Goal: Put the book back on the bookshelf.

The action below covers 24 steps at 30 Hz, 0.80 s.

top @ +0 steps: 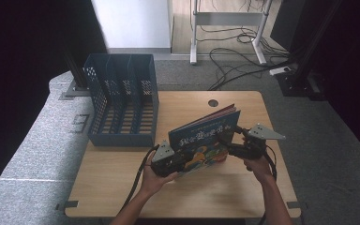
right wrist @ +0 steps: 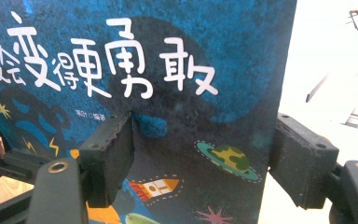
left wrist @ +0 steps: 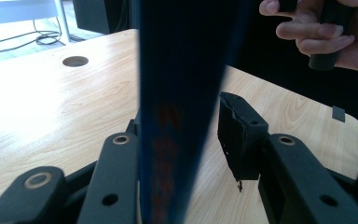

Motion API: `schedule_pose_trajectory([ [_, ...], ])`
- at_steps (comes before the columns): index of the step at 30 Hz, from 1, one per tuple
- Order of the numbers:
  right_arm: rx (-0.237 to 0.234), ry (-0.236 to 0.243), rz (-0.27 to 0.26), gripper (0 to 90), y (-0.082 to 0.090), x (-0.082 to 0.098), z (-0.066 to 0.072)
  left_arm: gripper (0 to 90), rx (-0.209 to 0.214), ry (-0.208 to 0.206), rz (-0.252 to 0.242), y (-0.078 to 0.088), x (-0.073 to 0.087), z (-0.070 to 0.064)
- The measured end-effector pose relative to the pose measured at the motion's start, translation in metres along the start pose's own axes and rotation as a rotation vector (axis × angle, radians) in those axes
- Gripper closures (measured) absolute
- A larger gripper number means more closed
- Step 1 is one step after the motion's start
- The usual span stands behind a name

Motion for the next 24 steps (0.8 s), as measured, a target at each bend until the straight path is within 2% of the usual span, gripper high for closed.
schedule_pose_trajectory([
  [7, -0.004, -0.004, -0.001, 25.5, -0.008, -0.002, 0.004, 61.1, -0.002, 0.018, -0.024, 0.004, -0.003, 0.005],
  [12, -0.009, 0.0, 0.0, 25.3, -0.015, -0.003, 0.008, 66.4, 0.0, 0.03, -0.072, 0.01, -0.005, 0.008],
  [14, -0.012, 0.001, -0.004, 25.0, -0.021, -0.004, 0.012, 68.6, 0.018, 0.044, -0.1, 0.014, -0.005, 0.01],
  [20, -0.004, 0.004, -0.004, 24.3, -0.039, -0.008, 0.019, 75.7, 0.01, 0.026, -0.124, 0.023, -0.001, 0.013],
  [24, -0.023, 0.012, 0.002, 24.4, -0.047, -0.01, 0.023, 78.7, 0.032, 0.029, -0.133, 0.029, 0.002, 0.017],
])
Point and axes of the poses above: each handheld gripper's, and its own axes: y roughly backward along the jaws, x roughly out of its underside, z roughly to its left, the point moved 6 cm from there along -y, roughly forward along the jaws, and after that the axes turned 5 degrees about z, right-handed, at the moved point
